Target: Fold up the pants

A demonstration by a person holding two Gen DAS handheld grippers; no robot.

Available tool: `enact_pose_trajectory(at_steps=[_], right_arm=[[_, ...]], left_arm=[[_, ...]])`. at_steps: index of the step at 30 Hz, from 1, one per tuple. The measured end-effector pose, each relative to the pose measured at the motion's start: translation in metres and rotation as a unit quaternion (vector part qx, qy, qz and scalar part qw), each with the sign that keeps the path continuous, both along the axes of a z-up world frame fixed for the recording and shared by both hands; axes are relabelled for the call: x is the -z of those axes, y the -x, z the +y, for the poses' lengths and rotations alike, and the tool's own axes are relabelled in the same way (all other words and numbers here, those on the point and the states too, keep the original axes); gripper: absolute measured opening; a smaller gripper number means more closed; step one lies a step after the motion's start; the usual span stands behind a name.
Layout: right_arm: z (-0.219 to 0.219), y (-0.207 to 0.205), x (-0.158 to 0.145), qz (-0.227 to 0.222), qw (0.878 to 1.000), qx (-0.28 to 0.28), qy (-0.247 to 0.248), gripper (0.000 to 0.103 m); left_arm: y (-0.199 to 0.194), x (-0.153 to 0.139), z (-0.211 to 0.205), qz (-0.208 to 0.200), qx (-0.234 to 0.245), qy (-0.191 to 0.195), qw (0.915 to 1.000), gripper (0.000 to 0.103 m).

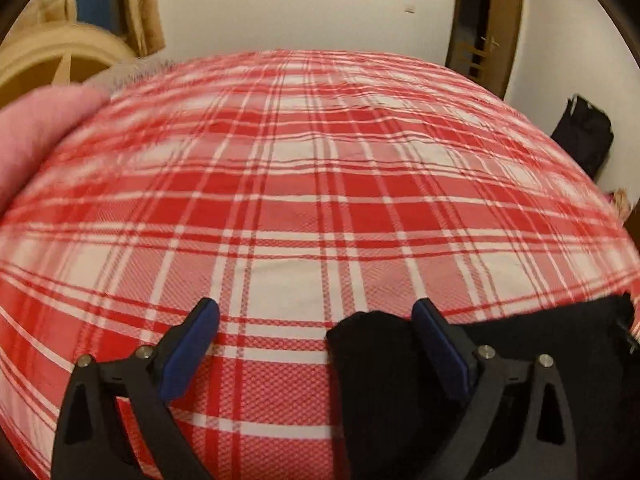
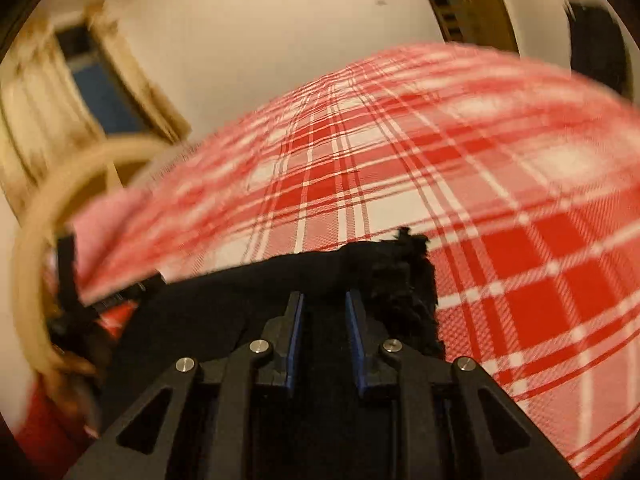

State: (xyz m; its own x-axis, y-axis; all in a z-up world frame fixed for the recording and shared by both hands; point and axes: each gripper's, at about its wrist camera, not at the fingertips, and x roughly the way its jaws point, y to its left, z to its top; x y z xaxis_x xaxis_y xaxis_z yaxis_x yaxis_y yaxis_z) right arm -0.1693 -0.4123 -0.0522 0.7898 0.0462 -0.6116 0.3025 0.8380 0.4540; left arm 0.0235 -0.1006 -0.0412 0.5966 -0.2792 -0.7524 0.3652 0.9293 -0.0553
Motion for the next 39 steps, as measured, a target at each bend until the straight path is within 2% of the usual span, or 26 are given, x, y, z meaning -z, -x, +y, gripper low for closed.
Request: enact_pose_trajectory(at_steps=[2, 4, 6, 8, 10, 14, 16, 19, 22, 26, 28, 29, 32, 35, 37, 39], right_arm=[[-0.005, 0.004, -0.003, -0.013, 1.0, -0.001, -0.028, 0.021], [-0.002, 0.02, -0.021, -0.055, 0.998, -0.004, -0.036, 0.023], [0.007, 0.042, -0.041, -0.083, 0.996, -0.003, -0.015, 0.023], [0.018, 0.06, -0.054, -0.079, 0.997, 0.002, 0.015, 0.023], [0.031, 0.081, -0.06, -0.067, 0.997, -0.002, 0.033, 0.023], [0.053, 0.099, -0.048, -0.024, 0.998, -0.02, 0.053, 0.023], [0.061, 0.101, -0.03, 0.011, 0.997, -0.023, 0.069, 0.023], [0.065, 0.103, -0.012, 0.027, 0.998, -0.021, 0.055, 0.023], [0.07, 0.102, -0.007, 0.032, 0.997, -0.025, 0.072, 0.023], [0.062, 0.103, -0.007, 0.04, 0.998, -0.022, 0.044, 0.023], [0.058, 0.105, -0.016, 0.038, 0.999, -0.019, 0.032, 0.023], [0.058, 0.11, -0.025, 0.022, 0.999, -0.013, 0.034, 0.023], [0.054, 0.116, -0.05, -0.015, 0.997, 0.013, 0.07, 0.023], [0.045, 0.101, -0.063, -0.009, 0.992, 0.034, 0.121, 0.025], [0.034, 0.083, -0.067, -0.015, 0.991, 0.038, 0.128, 0.025], [0.023, 0.059, -0.064, -0.012, 0.991, 0.038, 0.129, 0.025]], left_arm=[[-0.002, -0.002, 0.007, 0.017, 0.0, 0.024, 0.9996, 0.102], [0.0, -0.01, 0.017, 0.027, -0.004, 0.051, 0.9983, 0.101], [0.008, -0.022, 0.028, 0.017, -0.008, 0.07, 0.9974, 0.101], [0.026, -0.035, 0.04, -0.005, -0.013, 0.079, 0.9968, 0.101], [0.041, -0.039, 0.039, -0.011, 0.003, 0.081, 0.9966, 0.1], [0.095, -0.042, 0.025, -0.044, 0.059, 0.053, 0.9959, 0.1], [0.116, -0.036, 0.015, -0.063, 0.079, 0.031, 0.9944, 0.1], [0.127, -0.023, 0.006, -0.05, 0.091, 0.008, 0.9945, 0.1], [0.13, 0.0, 0.002, -0.045, 0.081, -0.029, 0.9953, 0.1], [0.125, 0.004, 0.022, -0.012, 0.064, 0.018, 0.9977, 0.101], [0.126, -0.001, 0.025, -0.016, 0.056, 0.012, 0.9982, 0.1], [0.128, -0.006, 0.027, -0.024, 0.057, 0.007, 0.9981, 0.1], [0.136, -0.019, 0.027, -0.046, 0.066, 0.006, 0.9968, 0.1], [0.139, -0.028, 0.021, -0.051, 0.076, 0.032, 0.9953, 0.1], [0.14, -0.028, 0.014, -0.05, 0.083, 0.034, 0.9947, 0.1], [0.145, -0.023, 0.005, -0.057, 0.088, 0.018, 0.9944, 0.1]])
